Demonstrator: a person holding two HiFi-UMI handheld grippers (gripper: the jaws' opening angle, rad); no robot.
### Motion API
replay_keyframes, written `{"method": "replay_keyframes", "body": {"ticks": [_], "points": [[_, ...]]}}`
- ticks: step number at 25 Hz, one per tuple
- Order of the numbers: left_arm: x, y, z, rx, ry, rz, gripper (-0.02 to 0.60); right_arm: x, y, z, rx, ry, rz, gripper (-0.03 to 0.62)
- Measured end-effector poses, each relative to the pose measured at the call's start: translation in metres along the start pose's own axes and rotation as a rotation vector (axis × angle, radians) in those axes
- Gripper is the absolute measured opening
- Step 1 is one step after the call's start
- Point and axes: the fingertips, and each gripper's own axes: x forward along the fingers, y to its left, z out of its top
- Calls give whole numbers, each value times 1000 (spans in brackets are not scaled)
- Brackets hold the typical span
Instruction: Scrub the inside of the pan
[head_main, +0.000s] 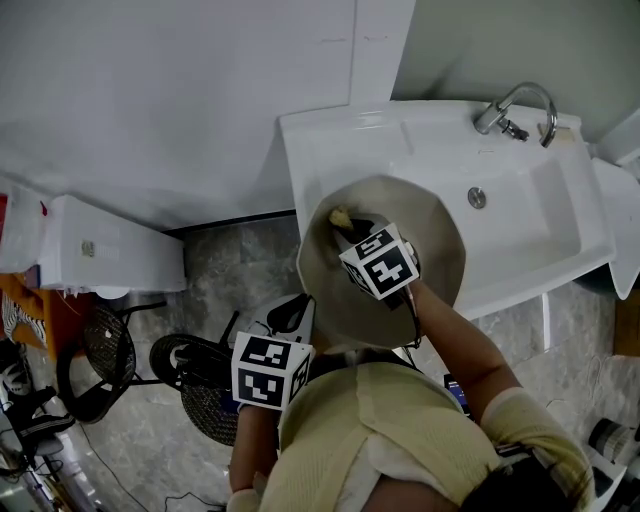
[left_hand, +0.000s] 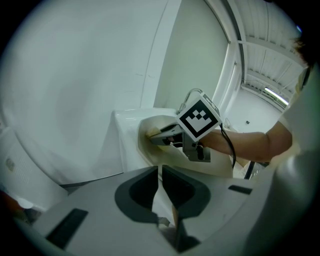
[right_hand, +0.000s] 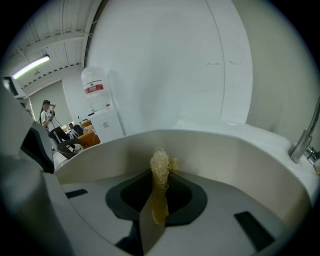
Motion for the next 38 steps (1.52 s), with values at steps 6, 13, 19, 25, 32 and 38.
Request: {"method": "replay_keyframes", "body": {"ticks": [6,13,19,25,32,38], "points": [[0,0,0,4,-1,0,77,0,17,-2,-35,4,66,75],[0,0,0,7,-1,-5,77,-4,40,-8,-51,13,183,75],[0,0,1,14,0,-7,77,-9,61,-16,-63,41,309,74],[-1,0,0,15,-2,-13,77,-18,84,-29,-57,86,435,75],[0,0,0,26,-3,-10,77,-33,100,-45,-1,137,579,75],[0,-2,0,29,-6,-11,77,-49,110,-61,-44,203,665,75]]}}
